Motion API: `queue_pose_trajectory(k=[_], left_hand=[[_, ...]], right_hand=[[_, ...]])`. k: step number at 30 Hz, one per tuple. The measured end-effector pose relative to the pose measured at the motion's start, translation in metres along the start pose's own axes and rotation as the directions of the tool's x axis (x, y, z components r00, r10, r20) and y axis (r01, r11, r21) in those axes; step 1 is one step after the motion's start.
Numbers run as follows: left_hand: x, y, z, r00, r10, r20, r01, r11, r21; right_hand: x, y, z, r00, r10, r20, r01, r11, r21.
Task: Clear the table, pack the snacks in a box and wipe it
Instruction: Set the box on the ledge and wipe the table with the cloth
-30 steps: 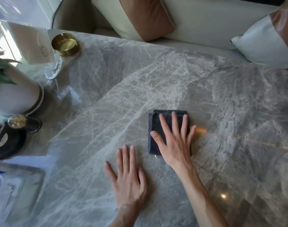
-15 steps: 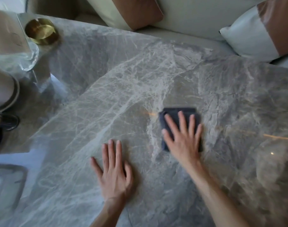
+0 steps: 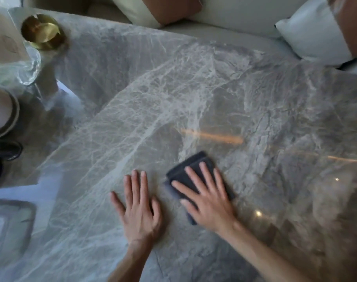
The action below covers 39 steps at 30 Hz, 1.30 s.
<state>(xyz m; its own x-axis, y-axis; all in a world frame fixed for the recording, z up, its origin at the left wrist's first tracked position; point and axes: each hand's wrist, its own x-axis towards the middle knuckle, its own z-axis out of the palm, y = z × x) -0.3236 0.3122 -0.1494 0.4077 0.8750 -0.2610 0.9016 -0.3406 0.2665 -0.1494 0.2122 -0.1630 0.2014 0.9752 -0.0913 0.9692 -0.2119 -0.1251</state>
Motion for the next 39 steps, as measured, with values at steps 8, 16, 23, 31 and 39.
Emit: queue_pose_trajectory(k=[8, 16, 23, 31, 39], left_hand=[[0.001, -0.001, 0.004, 1.000, 0.004, -0.007, -0.004, 1.000, 0.013], [0.001, -0.002, 0.008, 0.999, -0.005, -0.034, 0.006, 1.000, 0.006], [0.001, -0.001, 0.008, 0.999, -0.013, -0.033, 0.014, 0.999, 0.044], [0.003, -0.003, 0.011, 1.000, 0.004, -0.020, -0.003, 0.998, 0.056], [0.000, -0.003, 0.007, 1.000, 0.020, -0.005, -0.020, 0.999, 0.048]], right_hand=[[0.148, 0.100, -0.033, 0.713, 0.693, -0.107, -0.683, 0.721, 0.115], [0.010, 0.026, -0.006, 0.999, 0.019, -0.038, -0.020, 1.000, -0.022], [0.149, 0.094, -0.036, 0.714, 0.692, -0.102, -0.680, 0.721, 0.132], [-0.013, 0.018, -0.009, 0.999, -0.040, 0.015, 0.040, 0.999, -0.027], [0.134, -0.017, -0.017, 0.956, 0.267, -0.125, -0.262, 0.964, 0.053]])
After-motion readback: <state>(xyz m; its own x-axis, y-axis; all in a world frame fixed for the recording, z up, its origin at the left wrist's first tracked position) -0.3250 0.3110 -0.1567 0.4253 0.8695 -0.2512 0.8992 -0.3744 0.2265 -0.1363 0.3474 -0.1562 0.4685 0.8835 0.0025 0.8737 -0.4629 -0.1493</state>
